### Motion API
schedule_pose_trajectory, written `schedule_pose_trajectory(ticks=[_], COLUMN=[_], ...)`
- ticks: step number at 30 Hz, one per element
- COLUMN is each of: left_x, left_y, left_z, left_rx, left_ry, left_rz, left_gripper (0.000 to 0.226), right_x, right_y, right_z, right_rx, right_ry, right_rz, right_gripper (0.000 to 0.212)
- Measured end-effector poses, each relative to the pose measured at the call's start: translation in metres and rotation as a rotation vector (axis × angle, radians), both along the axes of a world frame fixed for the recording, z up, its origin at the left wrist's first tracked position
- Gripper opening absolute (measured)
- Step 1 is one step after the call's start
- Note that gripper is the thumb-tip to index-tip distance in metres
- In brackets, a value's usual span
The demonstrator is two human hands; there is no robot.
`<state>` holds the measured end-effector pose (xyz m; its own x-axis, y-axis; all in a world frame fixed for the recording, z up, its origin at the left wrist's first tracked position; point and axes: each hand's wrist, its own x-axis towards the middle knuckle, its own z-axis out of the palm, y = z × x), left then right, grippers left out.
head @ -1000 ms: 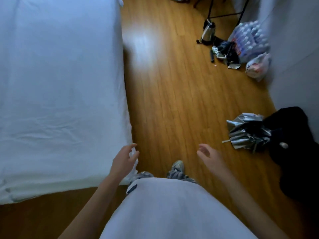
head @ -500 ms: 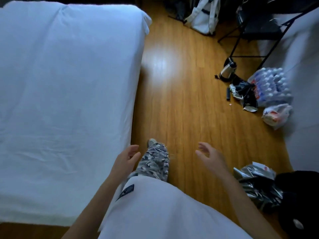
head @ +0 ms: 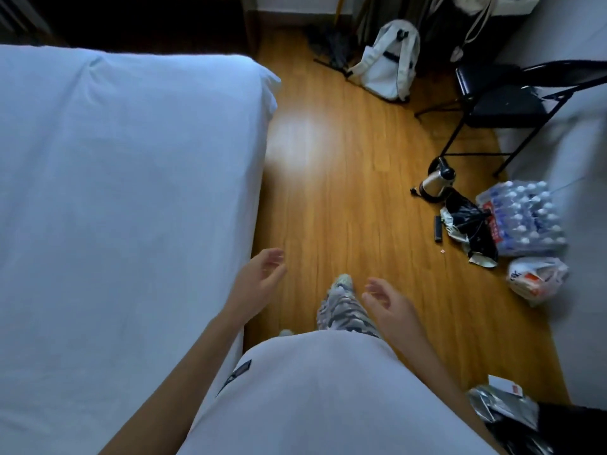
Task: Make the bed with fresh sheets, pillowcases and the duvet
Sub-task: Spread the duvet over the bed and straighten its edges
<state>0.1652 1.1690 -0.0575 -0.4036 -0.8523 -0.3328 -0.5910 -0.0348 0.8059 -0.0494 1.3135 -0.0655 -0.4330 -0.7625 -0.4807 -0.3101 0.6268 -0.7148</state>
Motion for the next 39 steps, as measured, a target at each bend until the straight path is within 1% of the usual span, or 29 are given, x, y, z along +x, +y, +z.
schedule_pose_trajectory(ticks=[2, 6, 9, 13, 16, 19, 21, 23, 26, 30, 33, 36, 39], left_x=[-0.013, -0.054, -0.098, -0.158, -0.195, -0.235, -0.26, -0.283, -0.312, -0.346, -0.361, -0.367, -0.367], left_y=[-0.035, -0.104, -0.17, -0.276, -0.352, -0.412, -0.448, -0.481, -0.547, -0.662, -0.76, -0.847, -0.917], left_z=[-0.009, -0.036, -0.038, -0.007, 0.012, 0.014, 0.006, -0.007, -0.027, -0.042, -0.032, -0.009, 0.006], left_rx=[0.012, 0.106, 0.136, 0.075, 0.012, 0.014, 0.086, 0.149, 0.185, 0.2, 0.135, 0.041, -0.001], left_ry=[-0.016, -0.047, -0.071, -0.008, 0.035, 0.052, 0.073, 0.083, 0.072, 0.089, 0.097, 0.079, 0.111], left_rz=[0.051, 0.179, 0.258, 0.397, 0.432, 0.456, 0.482, 0.479, 0.452, 0.528, 0.581, 0.581, 0.619], left_gripper=[0.026, 0.016, 0.018, 0.021, 0.021, 0.021, 0.021, 0.021, 0.017, 0.021, 0.022, 0.023, 0.024], right_x=[-0.023, -0.079, -0.132, -0.214, -0.27, -0.315, -0.339, -0.356, -0.374, -0.399, -0.423, -0.445, -0.454], right_y=[-0.045, -0.155, -0.249, -0.38, -0.472, -0.545, -0.584, -0.614, -0.659, -0.74, -0.832, -0.937, -1.042], right_z=[-0.011, -0.031, -0.031, 0.004, 0.036, 0.053, 0.049, 0.036, 0.008, -0.015, -0.006, 0.018, 0.031], right_rx=[0.019, 0.018, 0.009, -0.075, -0.129, -0.166, -0.143, -0.093, 0.008, 0.104, 0.095, 0.009, -0.079], right_ry=[-0.031, -0.051, -0.046, 0.088, 0.193, 0.241, 0.207, 0.158, 0.082, 0.001, 0.053, 0.143, 0.166], right_rz=[0.035, 0.101, 0.193, 0.362, 0.447, 0.444, 0.385, 0.338, 0.274, 0.178, 0.244, 0.361, 0.424], right_gripper=[0.031, 0.031, 0.035, 0.039, 0.041, 0.042, 0.042, 0.041, 0.041, 0.042, 0.041, 0.038, 0.035])
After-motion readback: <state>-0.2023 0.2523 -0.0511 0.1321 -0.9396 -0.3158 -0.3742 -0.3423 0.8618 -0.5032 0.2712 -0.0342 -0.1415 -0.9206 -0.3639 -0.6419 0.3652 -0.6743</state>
